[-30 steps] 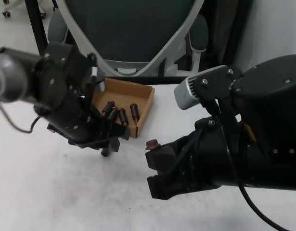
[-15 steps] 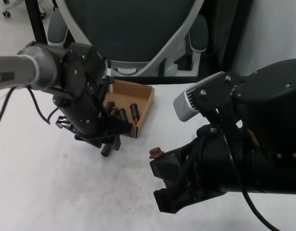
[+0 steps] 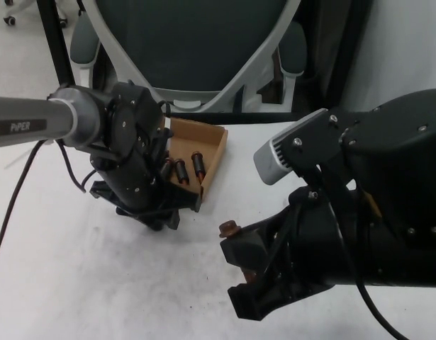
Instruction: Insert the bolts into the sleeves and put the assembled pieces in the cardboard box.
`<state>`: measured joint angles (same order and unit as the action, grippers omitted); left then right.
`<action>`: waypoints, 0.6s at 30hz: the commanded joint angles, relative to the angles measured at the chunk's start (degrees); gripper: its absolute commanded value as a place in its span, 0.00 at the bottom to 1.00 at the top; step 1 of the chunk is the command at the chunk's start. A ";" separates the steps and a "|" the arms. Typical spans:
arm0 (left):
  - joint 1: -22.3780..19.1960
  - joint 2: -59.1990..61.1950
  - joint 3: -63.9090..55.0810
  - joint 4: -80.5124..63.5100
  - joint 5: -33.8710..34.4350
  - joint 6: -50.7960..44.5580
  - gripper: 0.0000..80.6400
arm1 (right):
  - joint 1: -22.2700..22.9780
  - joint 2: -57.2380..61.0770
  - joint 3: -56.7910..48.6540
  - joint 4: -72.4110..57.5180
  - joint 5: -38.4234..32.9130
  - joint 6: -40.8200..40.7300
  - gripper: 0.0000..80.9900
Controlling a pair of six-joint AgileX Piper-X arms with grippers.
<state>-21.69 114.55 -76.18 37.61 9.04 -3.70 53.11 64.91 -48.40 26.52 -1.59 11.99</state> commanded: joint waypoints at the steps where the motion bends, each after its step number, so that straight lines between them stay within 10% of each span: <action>1: -0.29 0.68 -0.32 -1.25 -1.06 0.30 0.54 | 0.11 -0.75 0.06 -0.19 -0.49 -0.65 0.00; 7: -0.29 1.62 -0.32 1.07 -2.57 0.30 0.40 | 0.11 -0.75 0.94 -0.19 -0.49 -0.65 0.00; 12: -0.18 2.63 -0.32 4.67 -2.21 3.23 0.03 | 0.11 -0.75 1.06 -0.19 -0.49 -0.41 0.00; 18: -0.18 -0.69 0.01 4.49 -0.88 4.13 0.01 | 0.11 -2.88 1.20 -0.19 6.03 -0.85 0.00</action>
<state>-21.69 114.06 -76.17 39.82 8.09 0.31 53.11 64.31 -47.07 26.52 0.47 12.01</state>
